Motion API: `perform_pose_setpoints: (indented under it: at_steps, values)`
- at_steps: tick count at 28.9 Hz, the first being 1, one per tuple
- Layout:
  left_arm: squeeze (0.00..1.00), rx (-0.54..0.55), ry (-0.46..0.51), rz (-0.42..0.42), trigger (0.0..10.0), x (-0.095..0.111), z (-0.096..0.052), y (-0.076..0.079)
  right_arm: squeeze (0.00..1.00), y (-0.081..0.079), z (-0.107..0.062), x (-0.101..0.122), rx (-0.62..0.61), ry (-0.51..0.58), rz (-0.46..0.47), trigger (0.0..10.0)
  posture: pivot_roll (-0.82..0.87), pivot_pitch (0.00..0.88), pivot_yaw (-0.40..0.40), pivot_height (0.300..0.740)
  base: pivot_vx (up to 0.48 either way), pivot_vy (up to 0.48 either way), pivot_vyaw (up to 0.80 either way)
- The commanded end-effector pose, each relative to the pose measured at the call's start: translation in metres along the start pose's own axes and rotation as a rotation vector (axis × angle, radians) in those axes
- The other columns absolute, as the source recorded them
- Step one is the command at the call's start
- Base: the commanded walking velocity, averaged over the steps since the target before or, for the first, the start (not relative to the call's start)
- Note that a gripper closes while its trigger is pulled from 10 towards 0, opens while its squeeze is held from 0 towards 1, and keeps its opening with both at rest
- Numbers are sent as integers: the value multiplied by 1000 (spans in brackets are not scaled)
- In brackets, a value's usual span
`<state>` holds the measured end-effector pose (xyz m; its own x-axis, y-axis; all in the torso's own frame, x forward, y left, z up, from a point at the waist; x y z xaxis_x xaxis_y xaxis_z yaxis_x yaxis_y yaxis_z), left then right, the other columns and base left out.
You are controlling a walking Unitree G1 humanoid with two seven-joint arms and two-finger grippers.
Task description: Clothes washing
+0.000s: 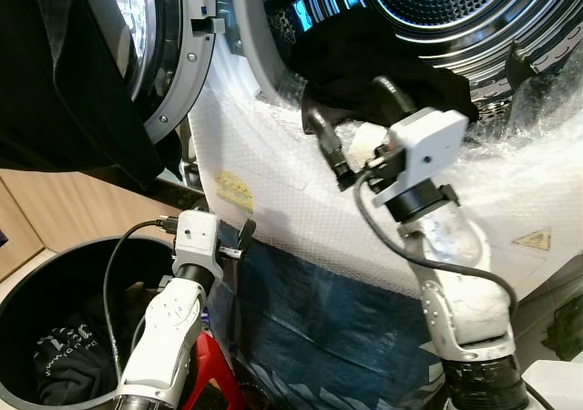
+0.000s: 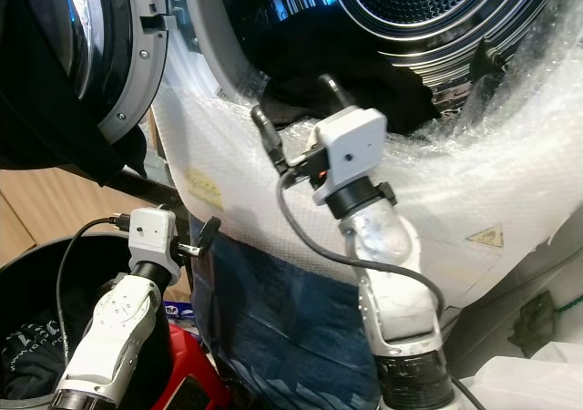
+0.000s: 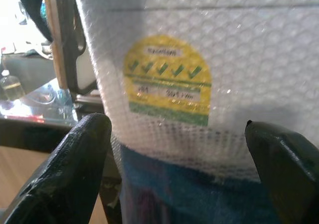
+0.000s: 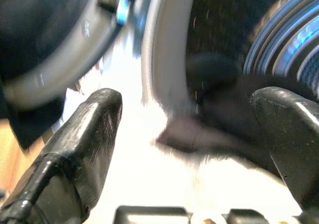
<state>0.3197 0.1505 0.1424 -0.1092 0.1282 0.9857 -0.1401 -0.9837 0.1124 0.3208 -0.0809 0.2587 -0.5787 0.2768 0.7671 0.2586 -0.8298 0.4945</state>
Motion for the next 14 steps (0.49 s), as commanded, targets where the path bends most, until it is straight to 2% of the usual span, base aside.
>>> perform_pose_setpoints:
  at_steps: [1,6,9,14]
  values:
    - [0,0,10,9,10000,5,0,1,0,1,-1,-5,-18,-33,-11,10000,-4,0,-54,740,0,0,0]
    - [0,3,18,8,10000,7,1,0,0,-1,1,-6,-86,-54,2,10000,-10,0,-45,740,0,0,0]
    - [0,0,16,10,10000,8,1,0,0,-1,8,-7,-193,-71,-42,10000,-8,0,-40,740,0,0,0]
    - [0,0,18,11,10000,9,1,0,0,-4,13,-10,-198,-80,-66,10000,0,0,-40,740,0,0,0]
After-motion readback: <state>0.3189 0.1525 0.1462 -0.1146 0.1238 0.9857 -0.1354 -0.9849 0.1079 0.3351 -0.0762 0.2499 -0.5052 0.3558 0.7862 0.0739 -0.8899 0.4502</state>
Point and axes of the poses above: a point about 5 cm out from each wrist's last joint towards the gripper, its own z axis pointing out of the wrist towards the gripper, its own x axis along the axis of the wrist's last joint, y = z × x, the point moved 1 cm from there along z, pointing out of the wrist towards the gripper, and after that the axes turned 12 degrees about -z, right-handed, at the moved point
